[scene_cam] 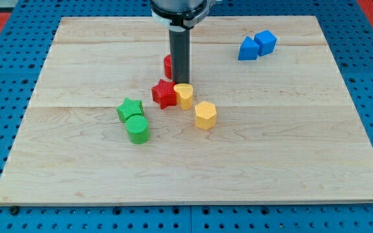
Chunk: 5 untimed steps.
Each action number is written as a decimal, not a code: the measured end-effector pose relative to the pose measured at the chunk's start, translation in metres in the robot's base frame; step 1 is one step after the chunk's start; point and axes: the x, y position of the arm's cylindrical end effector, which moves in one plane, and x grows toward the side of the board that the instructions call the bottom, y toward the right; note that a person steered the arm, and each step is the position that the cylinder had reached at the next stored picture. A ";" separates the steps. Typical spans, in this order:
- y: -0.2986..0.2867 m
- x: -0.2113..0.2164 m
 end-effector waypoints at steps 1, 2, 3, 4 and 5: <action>0.015 0.030; 0.024 0.039; 0.018 0.090; -0.024 0.076; -0.030 0.040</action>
